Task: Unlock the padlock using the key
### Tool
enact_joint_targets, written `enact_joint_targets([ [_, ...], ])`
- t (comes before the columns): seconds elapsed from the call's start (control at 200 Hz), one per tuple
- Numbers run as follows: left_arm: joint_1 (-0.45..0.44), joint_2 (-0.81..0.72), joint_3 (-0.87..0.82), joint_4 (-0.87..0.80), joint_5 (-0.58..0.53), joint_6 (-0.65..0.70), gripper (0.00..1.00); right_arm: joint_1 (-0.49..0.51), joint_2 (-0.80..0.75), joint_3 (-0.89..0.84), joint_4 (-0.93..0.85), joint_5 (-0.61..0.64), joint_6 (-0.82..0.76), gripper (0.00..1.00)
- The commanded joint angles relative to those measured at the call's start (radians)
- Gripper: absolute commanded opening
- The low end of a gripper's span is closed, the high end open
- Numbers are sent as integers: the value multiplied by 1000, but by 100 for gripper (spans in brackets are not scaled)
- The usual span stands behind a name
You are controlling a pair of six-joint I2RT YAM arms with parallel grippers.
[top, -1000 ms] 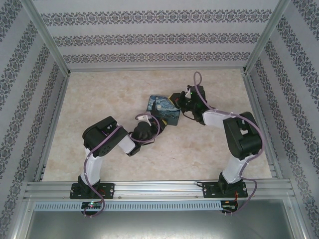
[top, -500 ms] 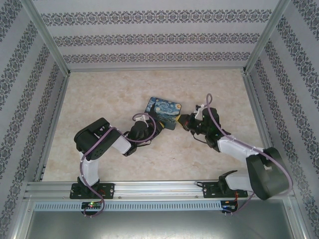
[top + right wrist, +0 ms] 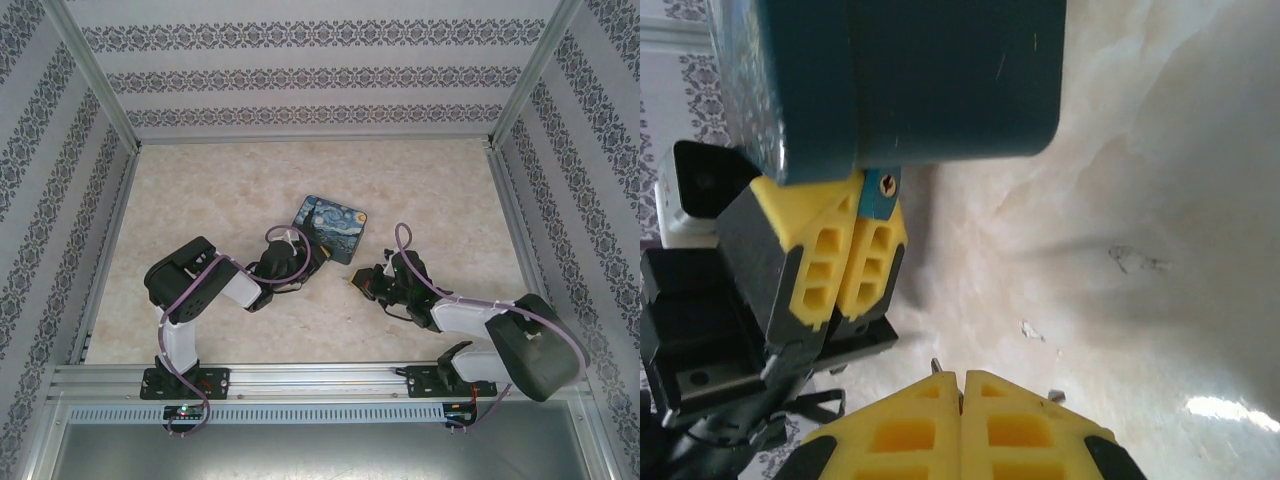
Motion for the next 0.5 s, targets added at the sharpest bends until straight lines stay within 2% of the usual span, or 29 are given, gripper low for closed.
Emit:
enact_joint_targets([
  [0.0, 4, -25, 1, -6, 56, -35, 0, 5, 34, 4, 120, 36, 50, 0],
  [0.25, 4, 0, 3, 89, 118, -108, 0, 3, 49, -12, 165, 66, 93, 0],
  [0.495, 4, 7, -24, 148, 65, -174, 0, 14, 53, -13, 197, 98, 120, 0],
])
